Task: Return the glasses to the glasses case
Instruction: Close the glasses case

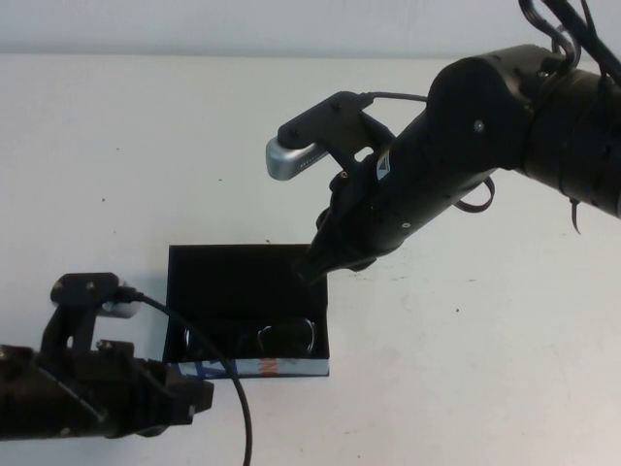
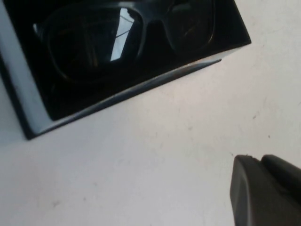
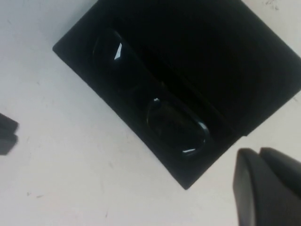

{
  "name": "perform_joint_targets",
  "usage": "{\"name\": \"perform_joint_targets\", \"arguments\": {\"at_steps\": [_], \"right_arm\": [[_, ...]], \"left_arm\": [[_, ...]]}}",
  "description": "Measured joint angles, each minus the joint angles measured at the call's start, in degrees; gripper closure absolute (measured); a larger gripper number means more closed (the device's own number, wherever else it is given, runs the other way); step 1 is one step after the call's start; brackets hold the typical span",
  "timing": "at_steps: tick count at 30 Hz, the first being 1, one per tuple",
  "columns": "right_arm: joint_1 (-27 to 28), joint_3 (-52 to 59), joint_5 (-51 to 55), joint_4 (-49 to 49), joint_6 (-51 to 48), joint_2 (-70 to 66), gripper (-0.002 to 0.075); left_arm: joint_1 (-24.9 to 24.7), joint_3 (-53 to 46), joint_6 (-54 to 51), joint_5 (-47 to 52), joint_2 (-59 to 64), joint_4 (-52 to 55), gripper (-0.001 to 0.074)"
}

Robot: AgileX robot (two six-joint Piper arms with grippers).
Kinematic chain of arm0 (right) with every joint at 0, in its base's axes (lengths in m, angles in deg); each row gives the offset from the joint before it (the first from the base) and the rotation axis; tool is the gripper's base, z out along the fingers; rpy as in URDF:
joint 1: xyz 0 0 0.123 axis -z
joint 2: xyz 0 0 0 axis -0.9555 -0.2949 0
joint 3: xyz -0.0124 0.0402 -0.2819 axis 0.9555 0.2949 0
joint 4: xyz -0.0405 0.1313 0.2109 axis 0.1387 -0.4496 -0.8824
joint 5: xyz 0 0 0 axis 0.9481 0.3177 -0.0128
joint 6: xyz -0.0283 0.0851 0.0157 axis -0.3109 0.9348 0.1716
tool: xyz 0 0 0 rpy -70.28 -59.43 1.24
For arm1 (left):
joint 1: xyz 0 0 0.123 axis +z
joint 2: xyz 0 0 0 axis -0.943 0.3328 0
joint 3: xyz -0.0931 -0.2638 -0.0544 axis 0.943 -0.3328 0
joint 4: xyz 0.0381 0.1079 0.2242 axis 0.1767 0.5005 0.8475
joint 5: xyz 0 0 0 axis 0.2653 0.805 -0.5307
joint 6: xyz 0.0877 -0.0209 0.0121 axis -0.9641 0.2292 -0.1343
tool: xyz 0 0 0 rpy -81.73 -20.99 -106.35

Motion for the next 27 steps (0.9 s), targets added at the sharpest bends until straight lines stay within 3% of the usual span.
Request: {"name": "perform_joint_targets", "arguments": {"at_steps": [12,27], "right_arm": [[1.2,-16.0,4.4,-1.6,1.1,-12.5,0.0737],[1.6,-33.3,6.9,-2.1,1.4,-28.5,0.0737]], "left_arm": [[-0.1,0.5,-34.4,0.6,20.2,-28.0,0.0735],[-0.1,3.4,-43.5,0.6,26.8,-30.5,0.0735]]}}
